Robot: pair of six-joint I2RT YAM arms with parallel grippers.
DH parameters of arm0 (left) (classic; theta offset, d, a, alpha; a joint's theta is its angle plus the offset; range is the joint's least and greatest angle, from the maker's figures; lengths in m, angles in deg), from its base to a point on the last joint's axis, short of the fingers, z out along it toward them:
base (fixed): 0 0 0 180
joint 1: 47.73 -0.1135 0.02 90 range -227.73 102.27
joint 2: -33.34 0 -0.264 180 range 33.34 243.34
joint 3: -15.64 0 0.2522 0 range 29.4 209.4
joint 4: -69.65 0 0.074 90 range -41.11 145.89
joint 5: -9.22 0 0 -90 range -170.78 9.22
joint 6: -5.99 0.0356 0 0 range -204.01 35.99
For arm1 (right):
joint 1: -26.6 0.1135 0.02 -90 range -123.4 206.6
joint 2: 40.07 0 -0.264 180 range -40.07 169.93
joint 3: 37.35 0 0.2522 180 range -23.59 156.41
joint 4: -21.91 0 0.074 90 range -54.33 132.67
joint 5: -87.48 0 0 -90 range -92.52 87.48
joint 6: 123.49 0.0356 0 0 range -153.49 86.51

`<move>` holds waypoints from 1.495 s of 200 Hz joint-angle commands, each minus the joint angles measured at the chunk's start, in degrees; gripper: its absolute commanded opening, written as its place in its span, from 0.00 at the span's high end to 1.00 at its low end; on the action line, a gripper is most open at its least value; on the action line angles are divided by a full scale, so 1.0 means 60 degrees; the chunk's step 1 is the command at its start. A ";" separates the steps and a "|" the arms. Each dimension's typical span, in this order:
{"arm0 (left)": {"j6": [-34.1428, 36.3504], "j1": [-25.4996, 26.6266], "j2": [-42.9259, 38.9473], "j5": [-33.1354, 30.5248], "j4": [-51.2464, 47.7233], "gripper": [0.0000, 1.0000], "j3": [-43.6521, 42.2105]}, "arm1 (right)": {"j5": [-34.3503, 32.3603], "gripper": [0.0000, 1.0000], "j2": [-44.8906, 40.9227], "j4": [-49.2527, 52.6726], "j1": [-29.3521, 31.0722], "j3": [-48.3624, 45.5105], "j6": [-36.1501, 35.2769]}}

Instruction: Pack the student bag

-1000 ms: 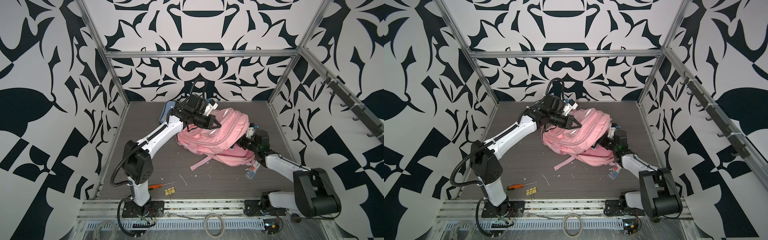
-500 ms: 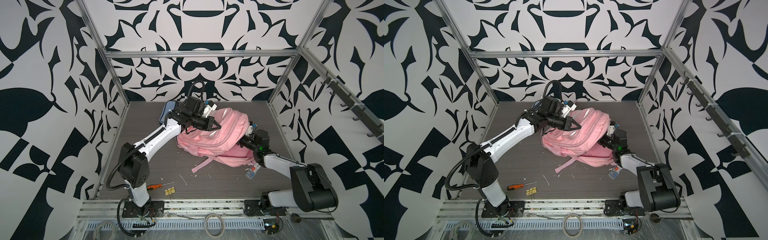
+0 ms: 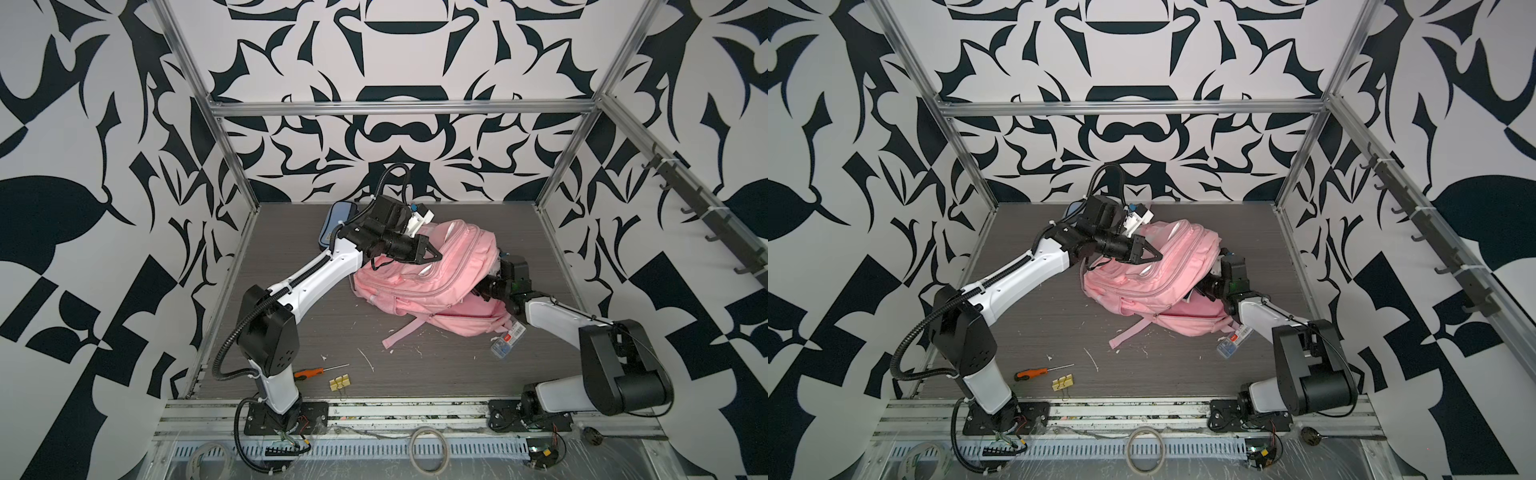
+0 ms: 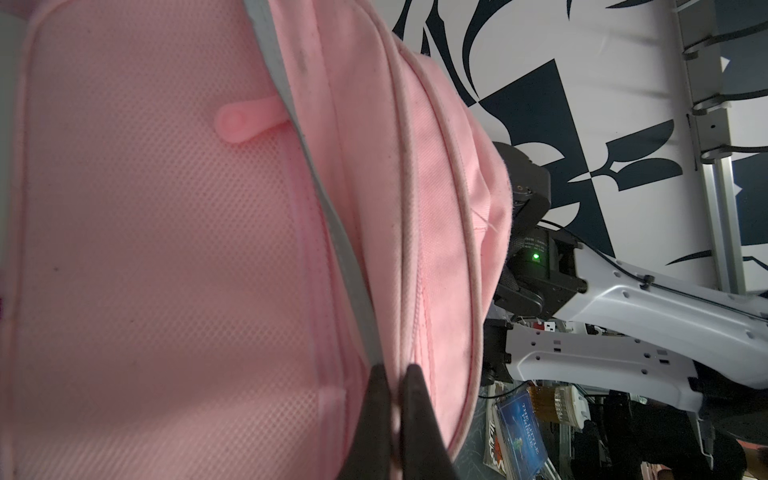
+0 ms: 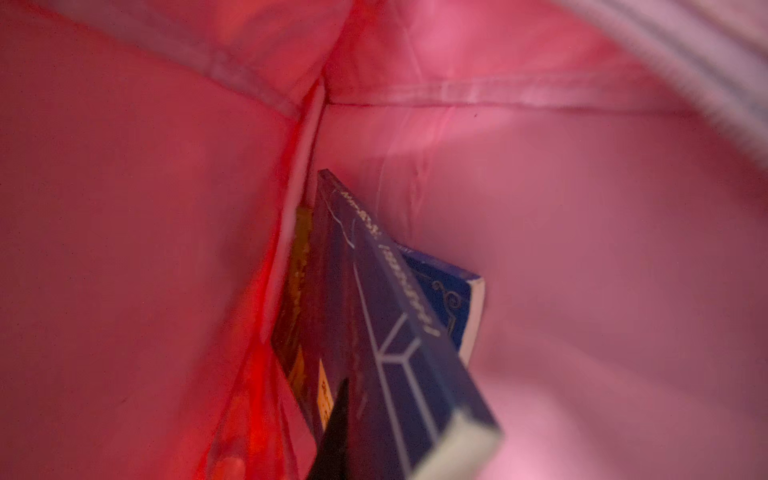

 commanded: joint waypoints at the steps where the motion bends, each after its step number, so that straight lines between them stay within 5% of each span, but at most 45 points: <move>1: 0.0007 0.0033 -0.0431 0.0774 0.0976 1.00 0.0275 | -0.1155 0.89 0.0397 0.1172 0.0322 0.0551 -0.0497; 81: 0.0000 0.0019 -0.0250 0.0893 0.0954 1.00 0.0359 | -0.2417 0.66 0.1896 0.1169 0.1918 0.1792 0.0051; 100: -0.0011 -0.0003 -0.0265 0.0848 0.0940 1.00 0.0325 | -0.2795 0.41 0.1561 0.1524 0.1910 0.1792 -0.0204; 111: -0.0014 -0.0039 -0.0258 0.0835 0.0946 1.00 0.0286 | -0.3006 0.37 0.1347 0.1941 0.1889 0.1876 -0.0462; 115: -0.0014 -0.0052 -0.0251 0.0835 0.0947 1.00 0.0274 | -0.3063 0.27 0.1273 0.2080 0.1877 0.1896 -0.0560; 131: -0.0037 -0.0095 -0.0193 0.0834 0.0938 1.00 0.0269 | -0.3262 0.09 0.0951 0.2600 0.1841 0.1976 -0.0904; 206: -0.0205 -0.0303 0.0114 0.0743 0.0835 1.00 0.0386 | -0.3800 0.03 -0.0981 0.4702 0.1565 0.1852 -0.2083; 299: -0.0197 -0.0634 0.1347 0.0395 0.0438 0.98 0.0327 | -0.4199 0.09 -0.6300 0.8557 0.1551 0.0880 -0.3568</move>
